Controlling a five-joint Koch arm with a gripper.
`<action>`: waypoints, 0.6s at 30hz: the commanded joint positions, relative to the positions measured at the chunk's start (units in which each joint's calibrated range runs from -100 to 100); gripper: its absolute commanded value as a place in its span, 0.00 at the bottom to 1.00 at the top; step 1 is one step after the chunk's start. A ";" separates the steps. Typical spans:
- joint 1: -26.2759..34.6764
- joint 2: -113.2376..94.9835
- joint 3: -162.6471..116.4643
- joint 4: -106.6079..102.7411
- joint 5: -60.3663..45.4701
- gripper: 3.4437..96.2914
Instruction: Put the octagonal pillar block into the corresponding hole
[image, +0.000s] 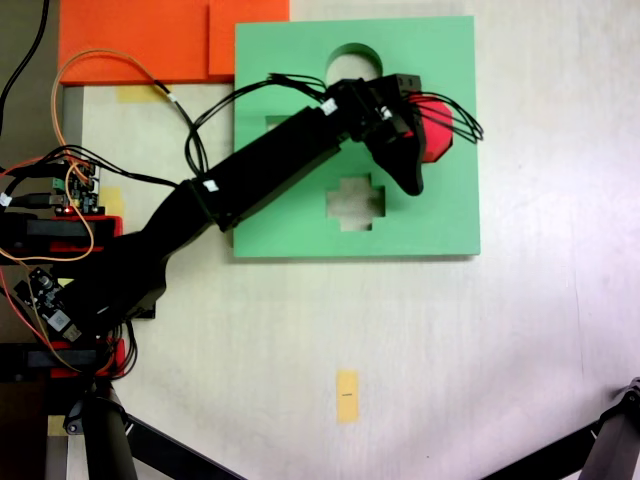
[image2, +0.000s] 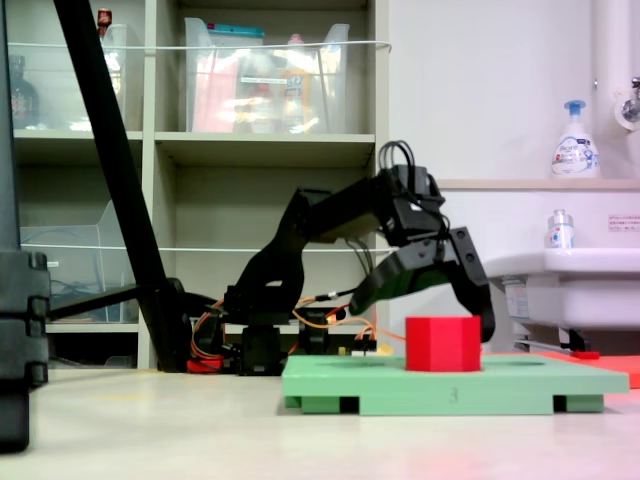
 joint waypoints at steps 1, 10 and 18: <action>-0.39 -8.60 1.91 -1.76 0.15 0.99; -2.44 -54.41 1.91 -15.44 -14.90 0.95; -16.65 -79.41 1.51 -7.64 -41.07 0.61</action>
